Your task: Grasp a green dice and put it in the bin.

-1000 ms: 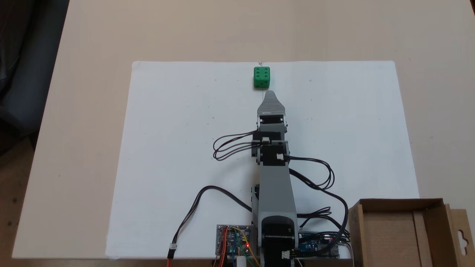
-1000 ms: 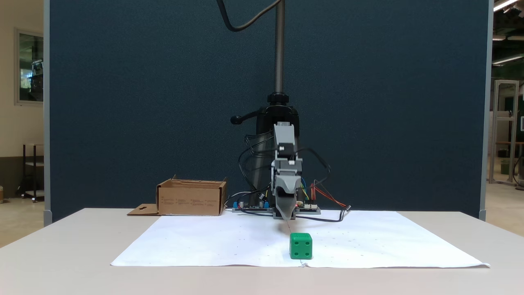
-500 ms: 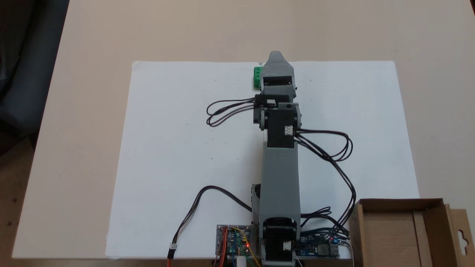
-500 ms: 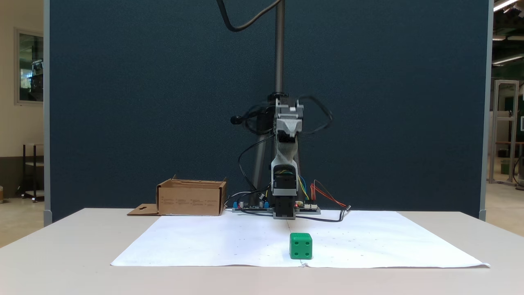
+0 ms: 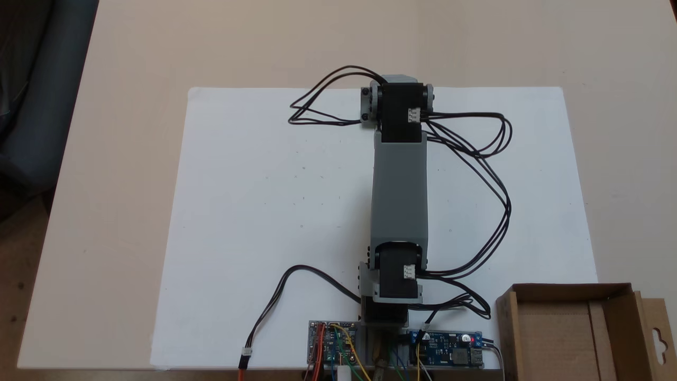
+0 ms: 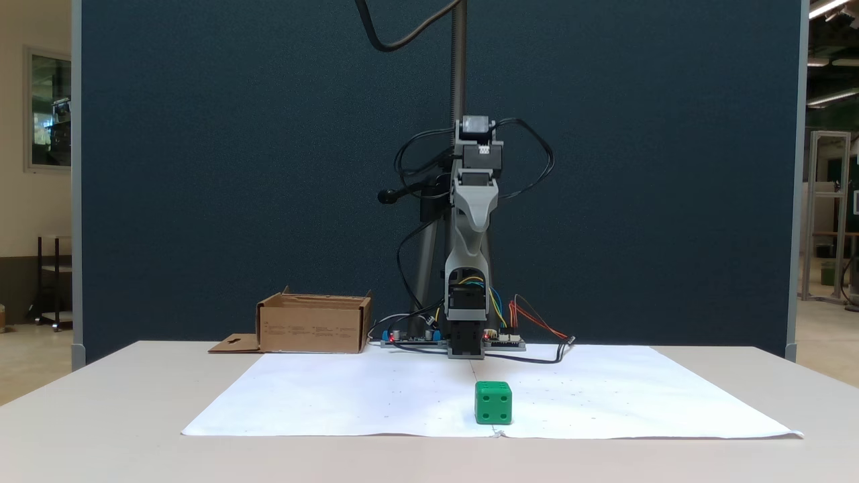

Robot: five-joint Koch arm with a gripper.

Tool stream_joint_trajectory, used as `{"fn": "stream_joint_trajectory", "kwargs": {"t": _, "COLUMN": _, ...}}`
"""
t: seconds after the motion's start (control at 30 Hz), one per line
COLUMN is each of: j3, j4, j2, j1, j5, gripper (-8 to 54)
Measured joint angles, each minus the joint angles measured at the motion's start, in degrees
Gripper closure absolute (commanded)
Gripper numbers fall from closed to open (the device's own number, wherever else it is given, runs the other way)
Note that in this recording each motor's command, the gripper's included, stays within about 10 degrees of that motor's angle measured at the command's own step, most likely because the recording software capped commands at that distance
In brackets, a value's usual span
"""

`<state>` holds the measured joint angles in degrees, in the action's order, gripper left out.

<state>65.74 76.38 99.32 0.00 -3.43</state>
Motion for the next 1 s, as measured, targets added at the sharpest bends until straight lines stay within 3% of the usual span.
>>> {"fn": "stream_joint_trajectory", "kwargs": {"t": 0.57, "j3": -16.52, "j4": 6.42, "j2": -17.23, "j1": -6.42, "j5": 10.63, "gripper": 3.9}}
{"fn": "stream_joint_trajectory", "kwargs": {"t": 1.0, "j3": -23.99, "j4": 6.42, "j2": -30.67, "j1": -7.47, "j5": 11.43, "gripper": 3.8}}
